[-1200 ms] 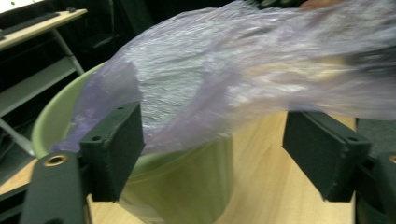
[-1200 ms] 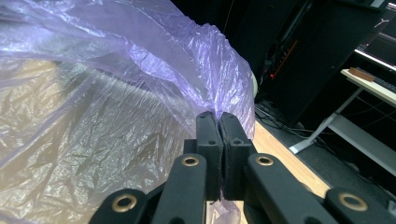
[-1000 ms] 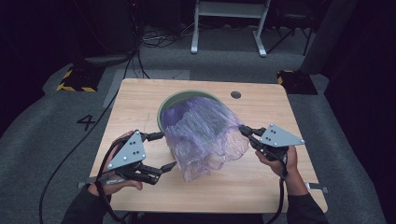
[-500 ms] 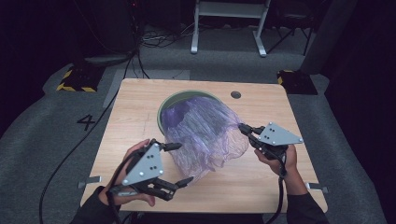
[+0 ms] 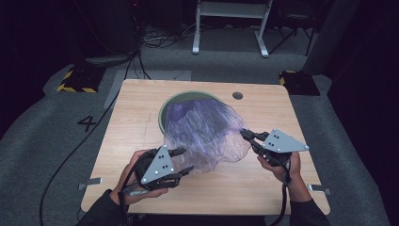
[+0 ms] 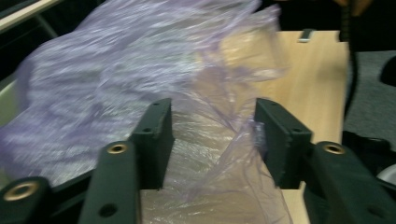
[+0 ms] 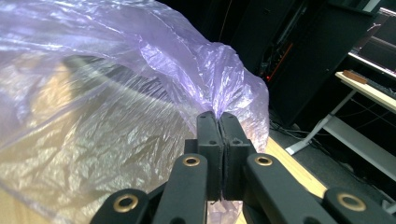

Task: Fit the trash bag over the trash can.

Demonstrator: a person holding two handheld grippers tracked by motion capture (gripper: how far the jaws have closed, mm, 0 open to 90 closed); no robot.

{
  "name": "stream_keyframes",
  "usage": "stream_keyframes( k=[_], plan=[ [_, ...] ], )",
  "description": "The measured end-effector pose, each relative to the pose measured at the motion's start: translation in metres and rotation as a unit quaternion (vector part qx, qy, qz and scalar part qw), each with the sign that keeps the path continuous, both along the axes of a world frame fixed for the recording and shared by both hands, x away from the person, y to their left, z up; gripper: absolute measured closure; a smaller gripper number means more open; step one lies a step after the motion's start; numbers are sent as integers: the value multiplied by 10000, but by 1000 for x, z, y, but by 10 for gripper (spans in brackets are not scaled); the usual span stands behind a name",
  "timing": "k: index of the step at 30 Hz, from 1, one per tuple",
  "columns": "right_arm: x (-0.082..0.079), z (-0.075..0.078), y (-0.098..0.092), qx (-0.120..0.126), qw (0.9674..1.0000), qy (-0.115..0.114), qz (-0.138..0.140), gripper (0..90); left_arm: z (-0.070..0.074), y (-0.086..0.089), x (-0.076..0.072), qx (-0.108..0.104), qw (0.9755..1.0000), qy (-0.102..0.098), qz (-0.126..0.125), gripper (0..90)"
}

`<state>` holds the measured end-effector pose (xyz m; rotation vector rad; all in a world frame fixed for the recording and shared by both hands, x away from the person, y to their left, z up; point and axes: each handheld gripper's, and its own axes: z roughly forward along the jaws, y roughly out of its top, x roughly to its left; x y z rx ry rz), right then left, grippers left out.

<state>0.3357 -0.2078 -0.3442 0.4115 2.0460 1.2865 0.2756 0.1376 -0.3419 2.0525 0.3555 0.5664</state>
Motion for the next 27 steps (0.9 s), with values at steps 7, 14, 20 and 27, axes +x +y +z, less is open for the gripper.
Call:
stream_keyframes(
  k=[7,14,20,27],
  plan=[
    [-3,-3,-1,-35,10000,15,2,894,-10,23,7,107,9998,-114,129,799],
    [0,-5,2,-91,9999,-43,-120,880,-19,42,21,-50,9993,-28,373,881],
    [3,-8,4,-139,9998,-23,-171,899,-27,57,31,-145,9982,72,575,885],
    [10,-10,4,-134,9995,-41,-270,899,-31,71,41,-331,9964,121,776,878]
  ],
)
